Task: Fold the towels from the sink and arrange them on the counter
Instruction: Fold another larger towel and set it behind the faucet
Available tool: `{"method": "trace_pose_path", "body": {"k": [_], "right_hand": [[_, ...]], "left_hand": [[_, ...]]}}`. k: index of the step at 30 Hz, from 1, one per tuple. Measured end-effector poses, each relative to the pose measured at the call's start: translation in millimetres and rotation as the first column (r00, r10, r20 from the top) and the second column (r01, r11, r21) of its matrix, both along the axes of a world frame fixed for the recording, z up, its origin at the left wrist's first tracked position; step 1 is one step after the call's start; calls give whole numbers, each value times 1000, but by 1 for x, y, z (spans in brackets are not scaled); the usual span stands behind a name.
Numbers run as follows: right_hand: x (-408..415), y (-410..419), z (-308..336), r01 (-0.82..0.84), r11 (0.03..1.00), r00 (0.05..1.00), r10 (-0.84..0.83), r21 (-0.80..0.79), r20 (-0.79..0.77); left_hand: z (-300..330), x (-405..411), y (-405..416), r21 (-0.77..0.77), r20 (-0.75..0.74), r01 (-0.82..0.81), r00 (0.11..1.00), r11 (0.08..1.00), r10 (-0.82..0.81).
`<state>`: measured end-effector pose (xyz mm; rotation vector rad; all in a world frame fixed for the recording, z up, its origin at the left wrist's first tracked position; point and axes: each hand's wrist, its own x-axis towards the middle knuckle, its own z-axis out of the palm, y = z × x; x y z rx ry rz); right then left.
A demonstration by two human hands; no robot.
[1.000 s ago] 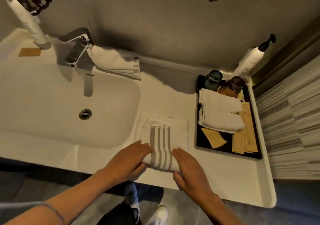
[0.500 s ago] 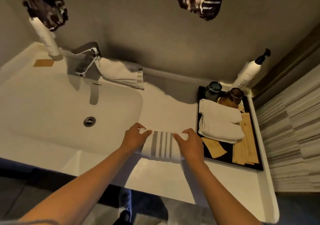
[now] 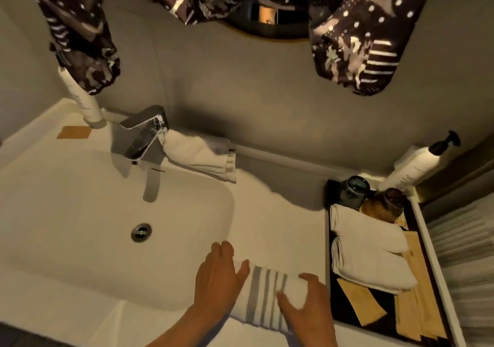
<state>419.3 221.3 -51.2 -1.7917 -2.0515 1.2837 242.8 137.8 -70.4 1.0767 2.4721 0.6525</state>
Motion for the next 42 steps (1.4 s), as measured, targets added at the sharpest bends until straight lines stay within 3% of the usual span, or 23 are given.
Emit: {"method": "trace_pose_path", "body": {"k": [2,4,6,7,8,12,16,20,25,31,38,40,42], "right_hand": [[-19,12,-3,37,996,999,-36,84,-15],[-43,31,-8,75,981,997,-68,176,-45],[-63,56,-9,136,960,988,-114,244,-103],[-74,73,-10,156,949,983,-123,273,-133],[-84,89,-8,168,943,980,-127,288,-156],[-128,158,-3,245,935,969,-228,258,-94],[-166,199,-18,302,935,941,-260,187,-217],[-200,226,-9,311,943,945,-294,116,-142],[-199,248,3,204,979,970,-202,-2,-138],[-172,232,27,244,932,964,-204,268,-170],[-153,196,32,52,906,997,-20,421,-78],[-150,201,34,-88,920,996,91,383,8],[-147,204,39,-319,891,943,265,322,202]], "left_hand": [[5,-12,6,124,-137,176,978,977,-158],[12,-24,12,210,-256,467,874,859,-413],[12,-32,22,119,-370,700,690,704,-623],[6,-39,35,47,-423,741,622,669,-659],[1,-46,51,-12,-459,743,591,669,-664],[-4,-71,132,-173,-448,638,628,751,-636],[8,-89,181,-266,-513,539,623,800,-590],[13,-102,200,-335,-507,481,633,810,-585],[22,-104,205,-290,-461,460,701,839,-544],[29,-88,191,-140,-488,442,748,886,-450],[44,-81,173,-31,-470,463,776,886,-421],[47,-89,174,16,-553,480,735,877,-393],[49,-101,182,2,-590,465,716,885,-374]]}}
